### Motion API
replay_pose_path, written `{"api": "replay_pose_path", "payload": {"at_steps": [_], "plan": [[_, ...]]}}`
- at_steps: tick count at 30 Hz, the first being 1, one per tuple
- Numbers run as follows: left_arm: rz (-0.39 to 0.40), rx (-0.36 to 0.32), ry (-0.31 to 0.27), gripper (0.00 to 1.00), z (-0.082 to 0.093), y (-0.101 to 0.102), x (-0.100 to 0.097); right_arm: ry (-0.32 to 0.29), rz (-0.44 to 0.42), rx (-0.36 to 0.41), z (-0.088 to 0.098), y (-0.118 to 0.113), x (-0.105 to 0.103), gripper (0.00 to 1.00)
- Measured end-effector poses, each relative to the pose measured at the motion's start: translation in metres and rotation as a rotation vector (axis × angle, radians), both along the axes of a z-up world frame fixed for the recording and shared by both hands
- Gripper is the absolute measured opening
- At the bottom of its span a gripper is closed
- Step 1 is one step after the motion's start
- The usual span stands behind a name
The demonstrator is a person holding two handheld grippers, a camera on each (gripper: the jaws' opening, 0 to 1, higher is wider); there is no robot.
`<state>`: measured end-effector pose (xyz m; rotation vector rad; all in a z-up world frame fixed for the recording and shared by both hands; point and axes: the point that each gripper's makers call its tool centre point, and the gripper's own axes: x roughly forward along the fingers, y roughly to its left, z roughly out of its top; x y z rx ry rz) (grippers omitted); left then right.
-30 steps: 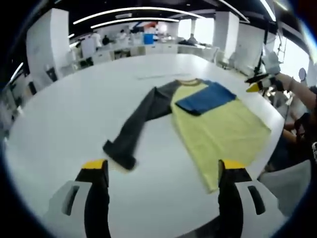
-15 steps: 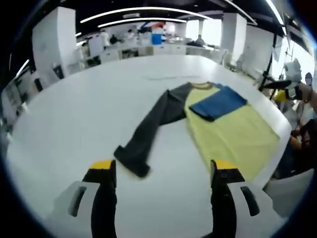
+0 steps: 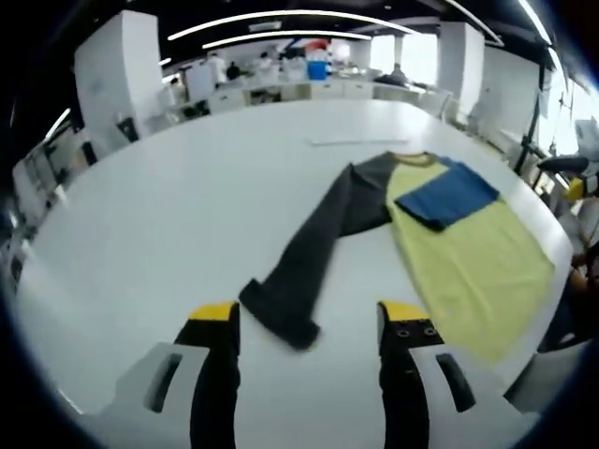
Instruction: Fold the garment on the visible template until the final outline fits inside the template.
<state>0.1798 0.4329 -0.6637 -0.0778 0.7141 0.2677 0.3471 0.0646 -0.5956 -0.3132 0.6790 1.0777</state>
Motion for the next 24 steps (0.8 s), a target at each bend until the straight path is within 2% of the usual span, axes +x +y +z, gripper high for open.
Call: {"api": "replay_pose_path", "payload": {"at_steps": [2,6,16,24], "plan": [[0.013,0.014,0.003,0.52,-0.002,0.006,0.002,0.0,0.001,-0.002,0.0,0.0,-0.001,0.97],[0.054,-0.004,-0.016,0.47,-0.005,0.012,0.006,0.001,0.012,-0.017,-0.003,0.001,-0.005,0.96],[0.123,-0.029,-0.01,0.36,-0.021,0.026,0.014,0.015,0.013,-0.03,-0.008,0.003,-0.006,0.95],[0.161,-0.04,0.029,0.3,-0.04,0.029,0.014,0.031,0.011,-0.036,-0.012,0.005,-0.009,0.94]]}}
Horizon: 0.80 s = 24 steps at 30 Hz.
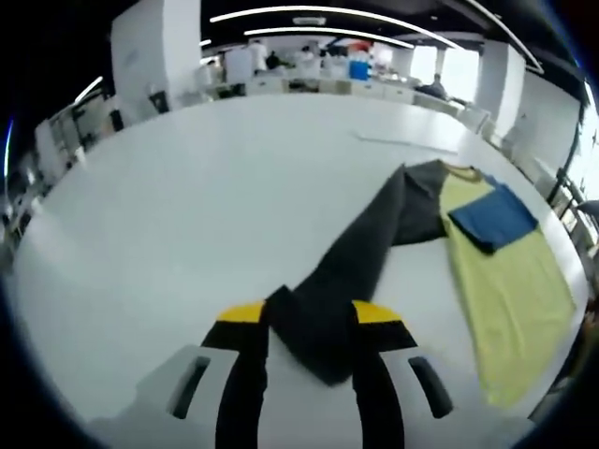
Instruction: Fold the garment on the visible template until the final outline fits inside the template.
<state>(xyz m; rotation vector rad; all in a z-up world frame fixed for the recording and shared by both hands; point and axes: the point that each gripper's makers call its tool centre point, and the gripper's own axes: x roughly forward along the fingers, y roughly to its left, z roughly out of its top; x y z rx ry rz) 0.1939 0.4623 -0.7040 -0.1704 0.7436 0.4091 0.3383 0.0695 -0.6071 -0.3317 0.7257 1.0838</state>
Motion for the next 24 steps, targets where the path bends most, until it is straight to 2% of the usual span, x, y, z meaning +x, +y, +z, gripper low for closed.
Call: {"api": "replay_pose_path", "payload": {"at_steps": [9,14,17,24], "plan": [[0.03,0.029,0.022,0.23,-0.009,0.006,-0.002,0.006,0.004,-0.019,-0.004,-0.001,-0.003,0.93],[0.012,0.053,0.029,0.19,-0.012,0.004,-0.001,0.013,0.005,-0.014,-0.003,0.001,-0.006,0.93],[-0.005,0.061,0.053,0.18,-0.017,0.002,-0.001,0.017,0.006,-0.012,-0.003,0.002,-0.007,0.93],[-0.002,0.068,0.054,0.13,-0.015,0.004,-0.001,0.023,-0.005,-0.012,-0.004,0.002,-0.007,0.91]]}}
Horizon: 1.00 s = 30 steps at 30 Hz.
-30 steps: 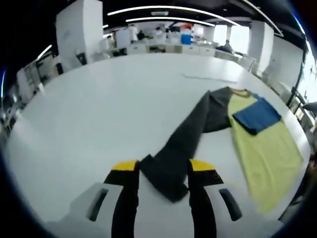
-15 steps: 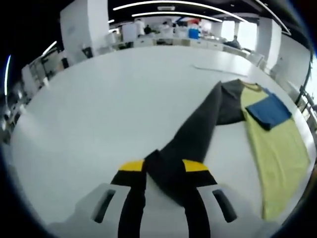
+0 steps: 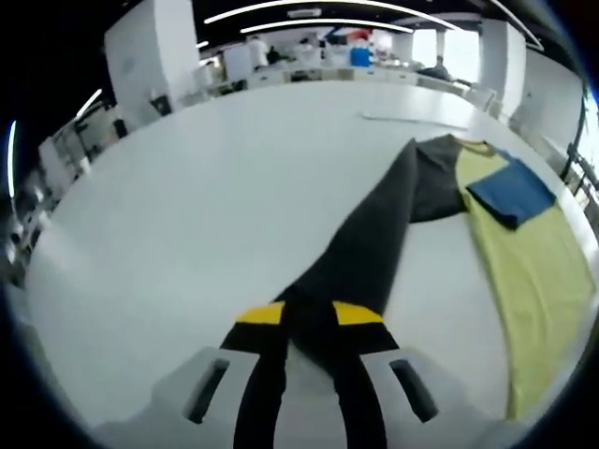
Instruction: Fold the garment on the visible template until the final outline fits inside the template.
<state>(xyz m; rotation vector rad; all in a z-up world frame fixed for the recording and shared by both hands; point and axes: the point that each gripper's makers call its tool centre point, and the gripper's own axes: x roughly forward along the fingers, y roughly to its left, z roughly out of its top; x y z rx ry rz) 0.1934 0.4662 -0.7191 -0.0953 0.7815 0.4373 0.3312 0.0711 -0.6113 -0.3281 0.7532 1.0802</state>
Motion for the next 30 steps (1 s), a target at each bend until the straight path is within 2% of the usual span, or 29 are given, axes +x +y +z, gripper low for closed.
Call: {"api": "replay_pose_path", "payload": {"at_steps": [7,11,14,25,30], "plan": [[-0.045,0.024,0.011,0.01,0.0,0.0,0.001,0.001,-0.01,0.002,0.0,-0.001,0.001,0.9],[-0.064,0.029,0.01,0.0,0.001,0.001,0.0,0.005,-0.013,-0.002,-0.002,-0.001,0.001,0.89],[-0.072,0.031,-0.011,0.0,0.005,0.002,-0.001,0.007,-0.011,0.002,-0.002,0.001,0.0,0.89],[-0.134,0.095,-0.077,0.0,0.031,0.012,-0.005,0.002,0.007,0.012,0.001,0.007,-0.004,0.89],[-0.165,0.172,-0.133,0.0,0.059,0.021,-0.003,0.001,0.004,0.022,0.002,0.008,-0.005,0.88]]}}
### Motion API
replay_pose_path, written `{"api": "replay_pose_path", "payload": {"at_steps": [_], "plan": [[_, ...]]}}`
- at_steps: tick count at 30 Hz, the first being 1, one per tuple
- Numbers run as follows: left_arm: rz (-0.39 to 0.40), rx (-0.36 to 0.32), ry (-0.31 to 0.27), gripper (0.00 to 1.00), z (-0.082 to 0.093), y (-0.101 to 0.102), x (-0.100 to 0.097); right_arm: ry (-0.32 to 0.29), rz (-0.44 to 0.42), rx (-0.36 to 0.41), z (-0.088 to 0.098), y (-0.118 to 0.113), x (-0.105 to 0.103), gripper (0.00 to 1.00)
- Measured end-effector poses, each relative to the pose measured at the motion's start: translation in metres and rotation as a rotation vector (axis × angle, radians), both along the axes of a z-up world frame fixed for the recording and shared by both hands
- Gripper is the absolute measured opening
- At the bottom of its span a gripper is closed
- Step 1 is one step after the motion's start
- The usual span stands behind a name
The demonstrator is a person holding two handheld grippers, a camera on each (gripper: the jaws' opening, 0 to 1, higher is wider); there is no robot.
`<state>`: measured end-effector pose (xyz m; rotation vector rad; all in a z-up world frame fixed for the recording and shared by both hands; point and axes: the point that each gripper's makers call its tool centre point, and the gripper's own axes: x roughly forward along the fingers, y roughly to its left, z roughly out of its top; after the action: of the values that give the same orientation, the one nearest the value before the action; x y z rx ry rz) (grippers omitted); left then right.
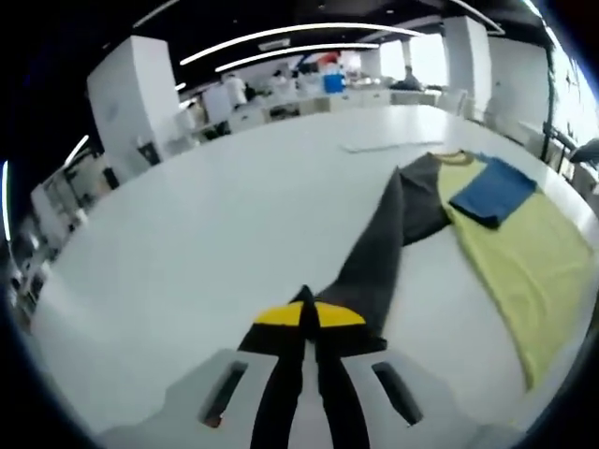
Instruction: Fold the garment on the visible template until the final outline fits inside the template.
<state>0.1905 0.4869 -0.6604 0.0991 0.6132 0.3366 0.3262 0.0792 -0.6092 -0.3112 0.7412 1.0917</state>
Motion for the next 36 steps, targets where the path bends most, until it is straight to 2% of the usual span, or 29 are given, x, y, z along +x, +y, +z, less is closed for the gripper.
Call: {"api": "replay_pose_path", "payload": {"at_steps": [2,7,11,15,22,25,31,36], "plan": [[0.005,0.028,0.003,0.0,0.008,0.006,-0.001,-0.001,0.004,0.001,0.0,0.0,-0.002,0.88],[0.013,0.044,-0.023,0.0,0.021,0.018,0.001,-0.004,0.005,-0.001,0.0,0.0,-0.004,0.88],[0.019,0.044,-0.033,0.0,0.022,0.026,0.003,-0.001,0.0,-0.002,0.0,-0.001,-0.006,0.88],[0.053,0.058,-0.001,0.0,0.018,0.038,0.0,-0.002,-0.016,-0.001,0.0,-0.003,-0.004,0.88],[0.068,0.082,-0.005,0.0,0.017,0.055,0.006,-0.004,-0.02,-0.006,0.001,-0.004,-0.001,0.89],[0.095,0.109,0.02,0.0,0.013,0.068,0.006,-0.005,-0.013,-0.01,0.001,-0.003,-0.002,0.91],[0.112,0.074,-0.01,0.0,0.007,0.084,0.014,-0.017,-0.004,-0.046,-0.001,-0.01,0.001,0.95],[0.112,0.073,0.013,0.0,-0.004,0.09,0.015,-0.018,-0.018,-0.05,0.001,-0.014,0.003,0.97]]}}
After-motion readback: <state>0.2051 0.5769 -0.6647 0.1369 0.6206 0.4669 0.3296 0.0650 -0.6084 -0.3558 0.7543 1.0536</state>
